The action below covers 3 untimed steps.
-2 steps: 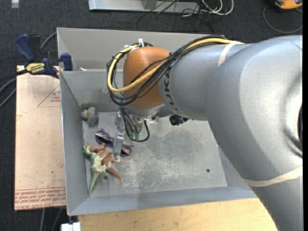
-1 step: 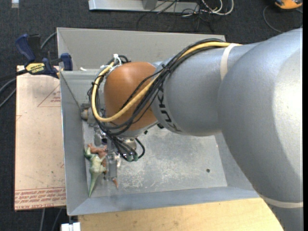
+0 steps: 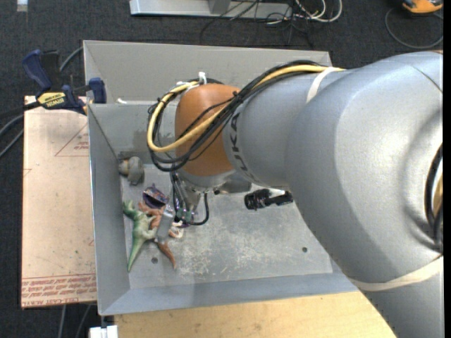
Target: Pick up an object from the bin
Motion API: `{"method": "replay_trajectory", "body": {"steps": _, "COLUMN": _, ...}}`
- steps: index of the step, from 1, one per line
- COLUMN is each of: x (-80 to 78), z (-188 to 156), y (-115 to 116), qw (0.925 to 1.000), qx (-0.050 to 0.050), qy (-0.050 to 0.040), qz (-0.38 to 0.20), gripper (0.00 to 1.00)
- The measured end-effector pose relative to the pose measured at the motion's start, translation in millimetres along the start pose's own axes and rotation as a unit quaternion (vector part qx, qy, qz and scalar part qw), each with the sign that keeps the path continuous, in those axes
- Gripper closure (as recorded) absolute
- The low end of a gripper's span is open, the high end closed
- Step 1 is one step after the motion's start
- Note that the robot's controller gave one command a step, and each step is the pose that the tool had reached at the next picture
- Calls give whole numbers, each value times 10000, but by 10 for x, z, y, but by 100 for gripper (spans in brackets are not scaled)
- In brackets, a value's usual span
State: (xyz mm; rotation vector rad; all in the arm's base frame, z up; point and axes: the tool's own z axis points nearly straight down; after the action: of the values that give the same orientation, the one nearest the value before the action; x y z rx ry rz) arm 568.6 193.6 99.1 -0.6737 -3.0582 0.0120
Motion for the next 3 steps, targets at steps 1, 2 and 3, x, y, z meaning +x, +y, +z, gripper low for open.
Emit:
{"method": "replay_trajectory", "body": {"steps": 1, "x": 441, "z": 164, "y": 221, "qw": 9406, "qx": -51, "qy": -81, "qz": -3395, "gripper": 0}}
{"method": "replay_trajectory", "body": {"steps": 2, "x": 492, "z": 282, "y": 276, "qw": 9938, "qx": 99, "qy": 15, "qz": -1104, "gripper": 100}}
{"method": "replay_trajectory", "body": {"steps": 3, "x": 498, "z": 286, "y": 316, "qw": 9950, "qx": 67, "qy": -6, "qz": -998, "gripper": 100}}
